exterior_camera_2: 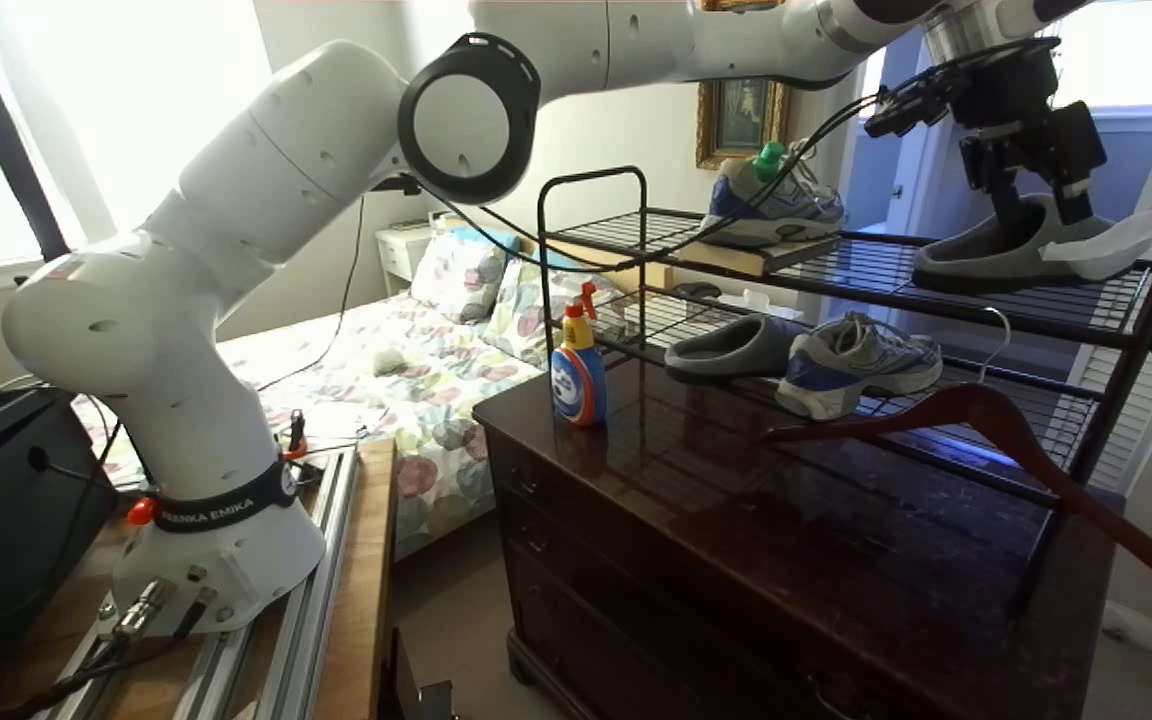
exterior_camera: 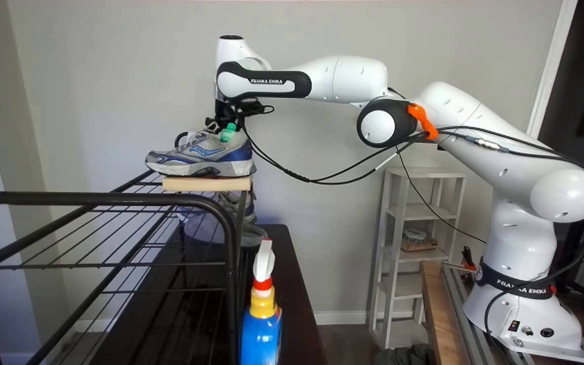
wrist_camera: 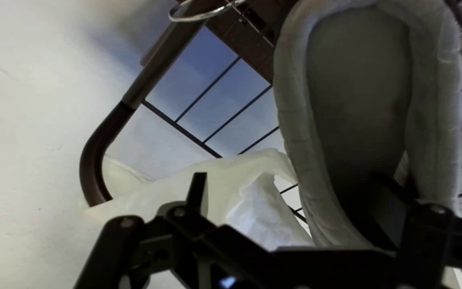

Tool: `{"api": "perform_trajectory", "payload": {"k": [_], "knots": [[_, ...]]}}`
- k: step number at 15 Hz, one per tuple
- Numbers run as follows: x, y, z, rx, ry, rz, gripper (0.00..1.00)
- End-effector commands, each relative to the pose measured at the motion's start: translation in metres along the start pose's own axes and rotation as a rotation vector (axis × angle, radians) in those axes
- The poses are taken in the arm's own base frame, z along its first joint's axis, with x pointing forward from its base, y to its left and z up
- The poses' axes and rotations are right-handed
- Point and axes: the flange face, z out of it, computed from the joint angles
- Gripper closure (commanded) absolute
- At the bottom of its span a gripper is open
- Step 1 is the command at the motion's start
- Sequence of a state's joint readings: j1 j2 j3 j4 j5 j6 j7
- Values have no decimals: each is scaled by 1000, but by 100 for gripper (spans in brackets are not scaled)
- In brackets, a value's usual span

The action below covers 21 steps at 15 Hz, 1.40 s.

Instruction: Move the tissue to the right then move the slipper to the left

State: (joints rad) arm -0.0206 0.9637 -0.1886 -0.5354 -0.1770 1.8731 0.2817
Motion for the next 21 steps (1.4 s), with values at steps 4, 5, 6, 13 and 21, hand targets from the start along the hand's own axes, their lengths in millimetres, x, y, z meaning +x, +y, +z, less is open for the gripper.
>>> {"api": "perform_trajectory", "payload": {"k": [4,5,6,13,21], "knots": [[2,0,5,-1,18,5,0],[3,-1,6,13,31,-11,0],[6,-2,5,11,68,-25,0],[10,-10,18,46,142,-89,30],[7,-14,28,33,139,-127,80]]}}
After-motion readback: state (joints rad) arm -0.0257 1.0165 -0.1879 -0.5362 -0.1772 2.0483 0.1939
